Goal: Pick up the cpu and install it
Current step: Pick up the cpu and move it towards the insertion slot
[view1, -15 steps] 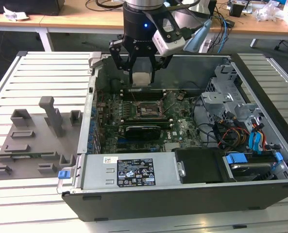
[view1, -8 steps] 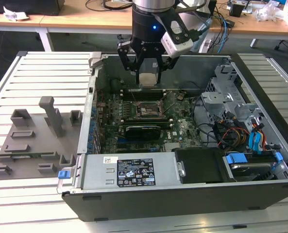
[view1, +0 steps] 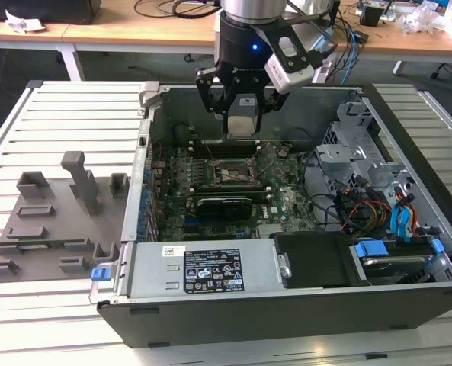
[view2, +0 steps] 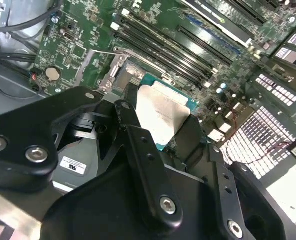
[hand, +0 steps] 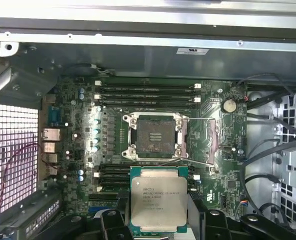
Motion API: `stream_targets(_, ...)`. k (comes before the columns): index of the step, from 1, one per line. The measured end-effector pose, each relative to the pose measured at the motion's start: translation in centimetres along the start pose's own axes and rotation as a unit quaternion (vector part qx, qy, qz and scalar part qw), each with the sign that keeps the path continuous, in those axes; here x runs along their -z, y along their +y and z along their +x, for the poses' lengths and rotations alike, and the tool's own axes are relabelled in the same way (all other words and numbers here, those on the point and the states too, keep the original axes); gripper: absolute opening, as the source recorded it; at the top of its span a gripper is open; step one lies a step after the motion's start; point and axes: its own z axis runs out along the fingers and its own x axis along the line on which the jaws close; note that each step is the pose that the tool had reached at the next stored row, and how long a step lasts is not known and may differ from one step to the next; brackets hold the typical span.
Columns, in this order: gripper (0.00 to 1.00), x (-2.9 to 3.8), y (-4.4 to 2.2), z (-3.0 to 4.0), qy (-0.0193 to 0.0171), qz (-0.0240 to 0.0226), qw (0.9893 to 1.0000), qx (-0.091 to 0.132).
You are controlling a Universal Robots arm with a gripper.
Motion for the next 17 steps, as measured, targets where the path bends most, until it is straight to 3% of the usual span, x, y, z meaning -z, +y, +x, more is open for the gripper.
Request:
stream_targets(5, 0.55, -0.81, 0.35, -1.28, 0.0004, 0.0008, 1.0000, 0.000)
stream_targets(9, 0.55, -1.41, 0.59, -1.88, 0.0005, 0.0011, 1.0000, 0.000)
stream_targets(13, 0.55, -2.69, 0.85, -1.66, 0.0005, 0.0024, 1.0000, 0.000)
stream_targets(17, 0.55, -3.20, 0.90, -1.17, 0.0005, 0.0025, 1.0000, 0.000)
